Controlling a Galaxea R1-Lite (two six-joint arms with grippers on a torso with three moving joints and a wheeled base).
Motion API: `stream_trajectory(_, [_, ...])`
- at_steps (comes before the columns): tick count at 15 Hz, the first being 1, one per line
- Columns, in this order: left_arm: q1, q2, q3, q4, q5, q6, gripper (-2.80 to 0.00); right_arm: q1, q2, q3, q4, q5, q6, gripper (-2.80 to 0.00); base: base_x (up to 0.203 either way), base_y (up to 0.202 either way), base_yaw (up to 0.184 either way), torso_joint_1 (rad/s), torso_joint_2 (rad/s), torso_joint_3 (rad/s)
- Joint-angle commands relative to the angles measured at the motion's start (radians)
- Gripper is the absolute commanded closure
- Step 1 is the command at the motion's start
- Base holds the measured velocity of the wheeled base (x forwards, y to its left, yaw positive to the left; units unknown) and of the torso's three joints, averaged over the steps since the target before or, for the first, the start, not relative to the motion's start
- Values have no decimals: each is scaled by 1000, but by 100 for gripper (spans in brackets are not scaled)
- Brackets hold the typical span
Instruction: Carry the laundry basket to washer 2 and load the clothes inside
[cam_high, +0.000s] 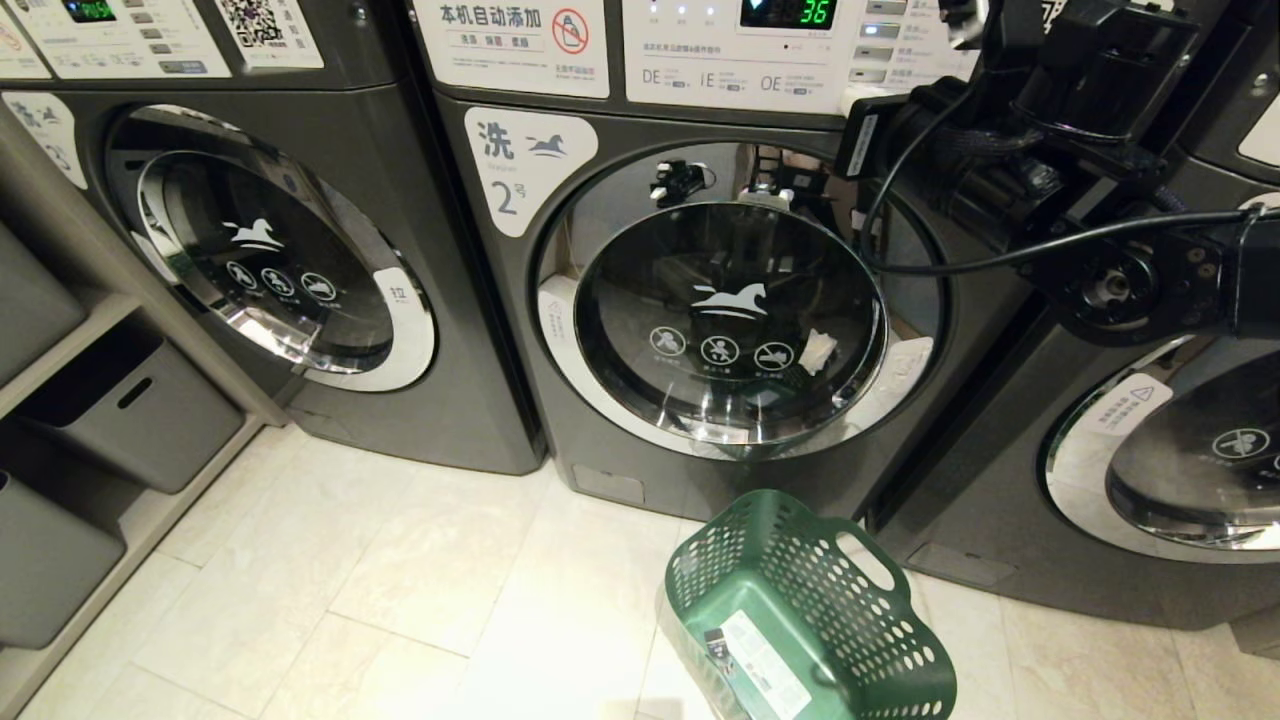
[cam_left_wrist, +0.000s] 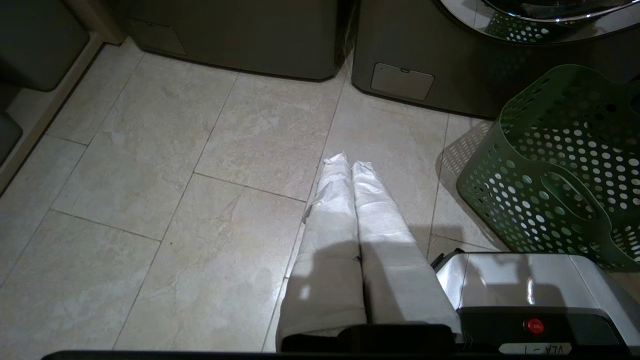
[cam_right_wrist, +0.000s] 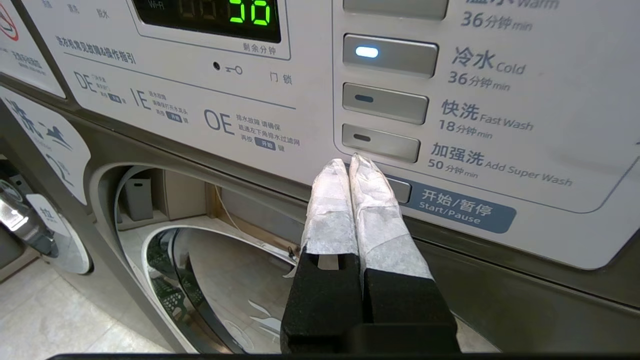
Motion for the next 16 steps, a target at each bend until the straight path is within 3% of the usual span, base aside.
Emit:
stream_trajectory(1, [1, 0, 0, 1, 0, 0, 0, 0, 7, 3, -2, -2, -3, 0, 0, 0, 0, 0, 0, 0])
stream_trajectory(16, [1, 0, 0, 1, 0, 0, 0, -42, -3, 2, -1, -10, -16, 0, 0, 0, 0, 0, 0, 0])
